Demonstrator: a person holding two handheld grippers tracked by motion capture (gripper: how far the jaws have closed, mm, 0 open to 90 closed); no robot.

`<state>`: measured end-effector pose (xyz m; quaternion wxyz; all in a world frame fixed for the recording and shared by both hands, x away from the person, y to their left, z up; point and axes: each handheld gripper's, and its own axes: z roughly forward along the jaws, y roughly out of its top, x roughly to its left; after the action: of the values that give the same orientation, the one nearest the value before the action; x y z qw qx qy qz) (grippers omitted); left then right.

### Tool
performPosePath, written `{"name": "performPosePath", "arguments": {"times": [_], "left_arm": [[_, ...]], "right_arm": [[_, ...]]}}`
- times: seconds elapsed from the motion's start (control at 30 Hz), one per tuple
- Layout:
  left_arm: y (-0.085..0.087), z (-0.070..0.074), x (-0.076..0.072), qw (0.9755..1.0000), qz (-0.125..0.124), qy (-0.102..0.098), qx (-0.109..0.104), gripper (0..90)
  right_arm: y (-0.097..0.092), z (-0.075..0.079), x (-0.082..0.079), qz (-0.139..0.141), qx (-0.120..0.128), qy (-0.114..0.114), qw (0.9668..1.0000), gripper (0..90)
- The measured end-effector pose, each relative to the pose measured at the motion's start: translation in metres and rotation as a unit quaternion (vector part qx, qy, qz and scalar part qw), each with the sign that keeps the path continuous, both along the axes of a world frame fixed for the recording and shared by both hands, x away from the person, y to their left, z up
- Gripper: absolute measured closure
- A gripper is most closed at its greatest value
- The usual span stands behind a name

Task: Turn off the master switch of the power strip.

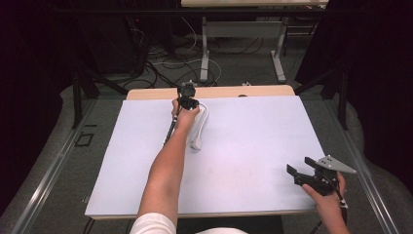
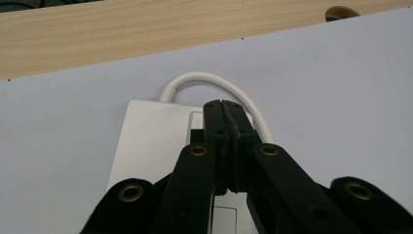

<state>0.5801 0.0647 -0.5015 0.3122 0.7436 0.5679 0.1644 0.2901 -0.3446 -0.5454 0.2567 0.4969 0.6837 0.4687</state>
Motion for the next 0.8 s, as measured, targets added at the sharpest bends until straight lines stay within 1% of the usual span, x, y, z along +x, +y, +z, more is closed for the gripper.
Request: {"name": "performPosePath", "arguments": {"times": [0.03, 0.07, 0.1, 0.13, 0.17, 0.2, 0.23, 0.27, 0.3, 0.33, 0.43, 0.47, 0.5, 0.53, 0.63, 0.67, 0.7, 0.73, 0.8], "left_arm": [[0.001, 0.001, -0.001, 1.0000, -0.006, -0.001, 0.002, 90.0], [0.000, 0.003, -0.002, 1.0000, -0.005, 0.003, 0.002, 90.0], [0.001, 0.003, -0.003, 1.0000, -0.008, -0.002, 0.002, 90.0], [0.001, 0.004, -0.004, 0.9999, -0.009, -0.005, -0.002, 90.0], [0.001, 0.006, -0.006, 0.9999, -0.010, -0.003, -0.003, 90.0], [0.002, 0.006, -0.007, 0.9999, -0.014, -0.007, -0.006, 90.0], [0.002, 0.007, -0.008, 0.9998, -0.016, -0.008, -0.009, 90.0], [0.003, 0.008, -0.009, 0.9998, -0.018, -0.009, -0.009, 90.0], [0.003, 0.009, -0.011, 0.9997, -0.016, -0.010, -0.012, 89.7], [0.004, 0.011, -0.012, 0.9996, -0.022, -0.010, -0.013, 85.7], [0.007, 0.014, -0.016, 0.9994, -0.028, -0.014, -0.014, 80.1], [0.007, 0.016, -0.017, 0.9994, -0.026, -0.015, -0.018, 77.8], [0.008, 0.017, -0.019, 0.9994, -0.026, -0.018, -0.016, 74.7], [0.009, 0.019, -0.020, 0.9993, -0.028, -0.018, -0.014, 71.3], [0.011, 0.024, -0.024, 0.9993, -0.026, -0.024, -0.010, 63.3], [0.012, 0.025, -0.024, 0.9993, -0.023, -0.025, -0.012, 60.9], [0.013, 0.026, -0.025, 0.9994, -0.025, -0.022, -0.012, 57.6], [0.014, 0.026, -0.025, 0.9993, -0.026, -0.024, -0.011, 53.9], [0.016, 0.026, -0.026, 0.9992, -0.024, -0.025, -0.017, 49.2]], "right_arm": [[0.000, 0.000, 0.000, 0.002, -0.003, -0.001, 1.0000, 18.0], [0.000, 0.000, 0.000, 0.003, -0.003, -0.001, 1.0000, 18.0], [0.000, 0.000, 0.000, 0.002, -0.001, -0.001, 1.0000, 18.1], [0.000, 0.000, 0.000, 0.002, -0.004, 0.003, 1.0000, 18.0], [0.001, -0.001, 0.001, -0.002, -0.001, -0.004, 1.0000, 18.1], [0.001, -0.001, 0.001, 0.001, -0.001, -0.007, 1.0000, 18.1], [0.001, 0.000, 0.000, 0.002, -0.004, 0.000, 1.0000, 18.1], [0.003, 0.000, 0.000, -0.002, -0.001, 0.003, 1.0000, 18.1], [0.002, 0.000, 0.000, 0.005, -0.004, 0.002, 1.0000, 18.1], [0.001, 0.000, 0.000, 0.005, -0.005, 0.002, 1.0000, 18.1], [0.002, -0.001, 0.001, 0.009, -0.001, -0.001, 1.0000, 18.1], [0.002, -0.001, 0.001, 0.009, 0.001, 0.000, 1.0000, 18.1], [0.001, -0.001, 0.001, 0.014, -0.003, -0.001, 0.9999, 18.1], [0.002, -0.001, 0.001, 0.010, -0.003, 0.002, 0.9999, 18.1], [0.003, -0.001, 0.002, 0.011, -0.006, -0.002, 0.9999, 18.1], [0.003, 0.000, 0.002, 0.013, -0.008, 0.000, 0.9999, 18.1], [0.003, 0.000, 0.002, 0.013, -0.006, -0.004, 0.9999, 18.1], [0.004, 0.000, 0.002, 0.013, -0.009, -0.003, 0.9999, 18.1], [0.004, 0.000, 0.002, 0.017, -0.009, -0.005, 0.9998, 18.1]]}}
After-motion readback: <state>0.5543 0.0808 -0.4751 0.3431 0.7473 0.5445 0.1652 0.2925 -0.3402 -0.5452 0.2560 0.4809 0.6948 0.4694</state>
